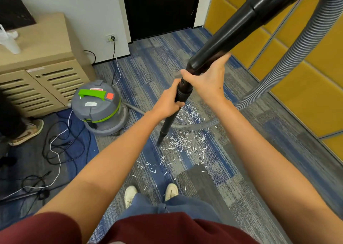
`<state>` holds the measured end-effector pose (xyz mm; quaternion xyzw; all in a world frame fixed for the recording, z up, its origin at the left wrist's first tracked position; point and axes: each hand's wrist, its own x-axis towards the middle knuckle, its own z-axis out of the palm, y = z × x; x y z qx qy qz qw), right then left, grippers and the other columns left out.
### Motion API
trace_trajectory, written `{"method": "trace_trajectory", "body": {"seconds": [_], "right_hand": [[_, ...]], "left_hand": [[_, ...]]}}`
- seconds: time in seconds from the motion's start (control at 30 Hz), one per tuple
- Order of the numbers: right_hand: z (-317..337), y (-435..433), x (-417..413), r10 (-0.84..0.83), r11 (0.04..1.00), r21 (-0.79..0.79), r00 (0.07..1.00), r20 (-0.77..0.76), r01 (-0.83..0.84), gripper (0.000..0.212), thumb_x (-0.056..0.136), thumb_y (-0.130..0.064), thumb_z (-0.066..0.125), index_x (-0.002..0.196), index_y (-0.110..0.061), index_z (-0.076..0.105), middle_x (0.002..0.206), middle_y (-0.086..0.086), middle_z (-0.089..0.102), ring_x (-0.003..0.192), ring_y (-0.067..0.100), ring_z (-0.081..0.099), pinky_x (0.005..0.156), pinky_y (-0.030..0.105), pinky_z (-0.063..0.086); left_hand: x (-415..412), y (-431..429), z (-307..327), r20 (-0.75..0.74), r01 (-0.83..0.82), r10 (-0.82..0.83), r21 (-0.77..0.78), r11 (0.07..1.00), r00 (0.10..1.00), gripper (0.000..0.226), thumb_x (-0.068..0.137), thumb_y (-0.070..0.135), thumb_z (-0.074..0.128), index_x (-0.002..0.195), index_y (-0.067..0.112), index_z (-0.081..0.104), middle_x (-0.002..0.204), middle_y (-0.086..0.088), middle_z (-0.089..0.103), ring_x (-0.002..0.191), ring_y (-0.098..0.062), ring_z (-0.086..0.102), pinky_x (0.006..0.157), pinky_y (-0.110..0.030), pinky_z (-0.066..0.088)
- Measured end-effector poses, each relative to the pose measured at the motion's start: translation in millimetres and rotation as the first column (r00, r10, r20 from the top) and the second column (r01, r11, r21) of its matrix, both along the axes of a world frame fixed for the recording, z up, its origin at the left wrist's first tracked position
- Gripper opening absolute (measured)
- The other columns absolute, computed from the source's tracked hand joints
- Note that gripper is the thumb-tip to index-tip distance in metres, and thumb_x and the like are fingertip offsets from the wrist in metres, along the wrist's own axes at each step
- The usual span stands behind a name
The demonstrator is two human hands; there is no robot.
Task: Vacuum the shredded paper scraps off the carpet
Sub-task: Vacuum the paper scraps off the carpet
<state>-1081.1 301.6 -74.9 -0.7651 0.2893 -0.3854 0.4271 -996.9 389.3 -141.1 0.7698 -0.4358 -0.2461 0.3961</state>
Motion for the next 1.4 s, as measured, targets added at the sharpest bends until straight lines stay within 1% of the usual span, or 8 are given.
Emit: {"method": "trace_trajectory", "body": {"seconds": [0.17,0.33,0.5,0.67,0.87,0.97,1.17,1.4], "right_hand": [[1.1,-7.8,-12.0,-0.012,1.0,-0.018,1.0,-0.026,0.011,0.08,0.07,-0.009,0.081,0.125,0.0,0.024,0.088,-0.014,0.046,0.08,-0.024,0.05,0.072,0.003,0.044],[6.1,-13.4,-26.0,-0.022,0.999,-0.034,0.999,-0.046,0.02,0.072,0.07,-0.008,0.081,0.112,-0.01,0.023,0.085,-0.012,0.047,0.076,-0.02,0.052,0.069,0.005,0.045],[10.4,-19.5,-39.7,-0.001,0.999,-0.042,0.998,-0.061,-0.002,0.074,0.07,-0.01,0.081,0.115,-0.011,0.023,0.088,-0.012,0.048,0.076,-0.009,0.056,0.071,0.007,0.047],[7.4,-24.5,-50.0,-0.008,0.999,-0.035,0.999,-0.052,0.006,0.076,0.07,-0.01,0.081,0.12,-0.002,0.025,0.088,-0.012,0.048,0.077,-0.011,0.056,0.072,0.008,0.047],[5.7,-23.0,-51.5,0.015,0.999,-0.043,0.999,-0.029,-0.016,0.085,0.069,-0.009,0.082,0.128,0.001,0.022,0.087,-0.013,0.048,0.078,-0.02,0.053,0.071,0.005,0.045],[6.1,-20.6,-50.4,0.03,0.999,-0.04,0.999,-0.027,-0.031,0.084,0.069,-0.008,0.082,0.128,0.003,0.023,0.087,-0.015,0.047,0.079,-0.023,0.051,0.07,0.004,0.044],[16.2,-21.2,-53.8,0.021,0.999,-0.046,1.0,0.011,-0.02,0.081,0.068,-0.006,0.082,0.124,0.005,0.025,0.086,-0.014,0.046,0.079,-0.02,0.053,0.07,0.009,0.047],[15.2,-25.7,-49.7,0.003,0.999,-0.037,0.999,0.038,-0.002,0.091,0.067,-0.008,0.082,0.132,0.007,0.019,0.089,-0.013,0.048,0.081,-0.018,0.054,0.074,0.01,0.048]], "left_hand": [[-13.5,-6.6,1.5,0.002,0.024,-0.024,-0.008,1.0,1.0,0.054,0.082,0.001,0.068,0.124,0.013,0.035,0.111,-0.012,0.06,0.098,-0.023,0.057,0.082,-0.038,0.047],[-27.5,-11.9,3.4,-0.003,0.028,-0.028,-0.011,1.0,1.0,0.056,0.081,0.002,0.068,0.125,0.011,0.035,0.106,-0.009,0.059,0.094,-0.023,0.056,0.081,-0.038,0.047],[-42.6,-18.3,3.2,-0.003,0.028,-0.028,-0.007,1.0,1.0,0.057,0.082,0.003,0.068,0.127,0.012,0.034,0.107,-0.012,0.061,0.094,-0.024,0.059,0.08,-0.038,0.048],[-52.0,-22.2,2.3,-0.008,0.029,-0.029,-0.001,1.0,1.0,0.058,0.081,0.004,0.069,0.127,0.014,0.035,0.11,-0.011,0.061,0.098,-0.025,0.058,0.082,-0.038,0.046],[-55.3,-19.8,2.0,-0.026,0.01,-0.01,-0.008,1.0,1.0,0.06,0.081,0.001,0.068,0.129,0.013,0.034,0.102,-0.005,0.059,0.092,-0.021,0.056,0.077,-0.03,0.04],[-55.3,-17.2,2.8,-0.052,-0.001,0.001,-0.012,1.0,0.999,0.067,0.082,0.0,0.067,0.135,0.015,0.031,0.112,-0.009,0.06,0.097,-0.017,0.054,0.081,-0.029,0.041],[-57.7,-16.4,12.3,0.0,0.012,-0.013,-0.031,0.999,1.0,0.064,0.081,0.001,0.068,0.133,0.015,0.033,0.114,-0.008,0.06,0.096,-0.019,0.055,0.08,-0.032,0.043],[-48.5,-19.8,14.9,0.054,0.004,-0.002,-0.036,0.999,0.999,0.062,0.08,0.0,0.069,0.13,0.013,0.035,0.111,-0.008,0.06,0.095,-0.017,0.054,0.079,-0.028,0.039]]}}
